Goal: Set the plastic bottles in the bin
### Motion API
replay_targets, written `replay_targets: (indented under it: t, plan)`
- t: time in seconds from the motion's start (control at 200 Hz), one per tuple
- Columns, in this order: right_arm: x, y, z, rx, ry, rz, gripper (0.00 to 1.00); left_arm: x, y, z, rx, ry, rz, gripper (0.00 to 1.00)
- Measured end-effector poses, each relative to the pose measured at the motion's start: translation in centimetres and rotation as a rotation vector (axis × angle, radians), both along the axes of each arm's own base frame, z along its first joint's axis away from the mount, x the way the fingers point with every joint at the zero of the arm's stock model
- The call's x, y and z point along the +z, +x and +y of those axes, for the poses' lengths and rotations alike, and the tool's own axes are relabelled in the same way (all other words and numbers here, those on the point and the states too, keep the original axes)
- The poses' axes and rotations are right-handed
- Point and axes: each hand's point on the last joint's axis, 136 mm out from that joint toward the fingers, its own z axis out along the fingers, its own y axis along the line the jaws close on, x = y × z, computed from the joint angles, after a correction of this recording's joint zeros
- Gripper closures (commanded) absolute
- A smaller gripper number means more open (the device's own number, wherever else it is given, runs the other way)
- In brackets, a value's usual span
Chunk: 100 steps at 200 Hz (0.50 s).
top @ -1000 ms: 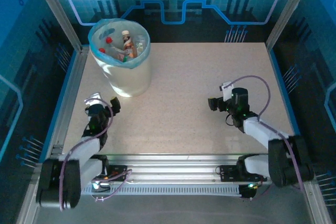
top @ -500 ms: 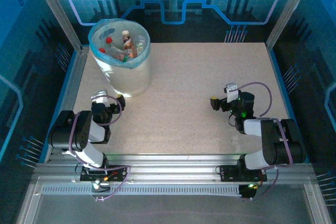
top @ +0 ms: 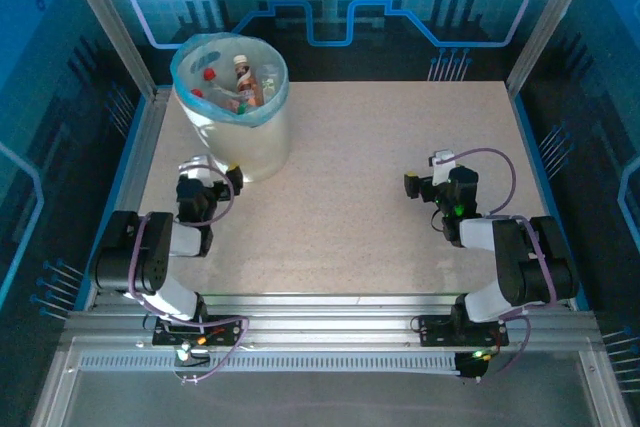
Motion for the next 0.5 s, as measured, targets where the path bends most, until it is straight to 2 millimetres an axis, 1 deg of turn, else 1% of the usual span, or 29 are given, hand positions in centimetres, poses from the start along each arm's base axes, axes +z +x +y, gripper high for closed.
replay_targets:
  t: [0.1, 0.27, 0.5]
  plan:
    - [0.0, 0.0, 0.0, -0.002, -0.001, 0.000, 0.00, -0.1, 0.3, -0.6, -0.014, 0.017, 0.015, 0.01]
    - [0.0, 0.0, -0.1, -0.005, -0.002, 0.000, 0.00, -1.0, 0.0, -0.5, -0.014, 0.032, 0.058, 0.01]
    - [0.0, 0.0, -0.1, -0.005, -0.002, 0.000, 0.00, -1.4, -0.2, -0.5, -0.016, 0.035, 0.076, 0.01]
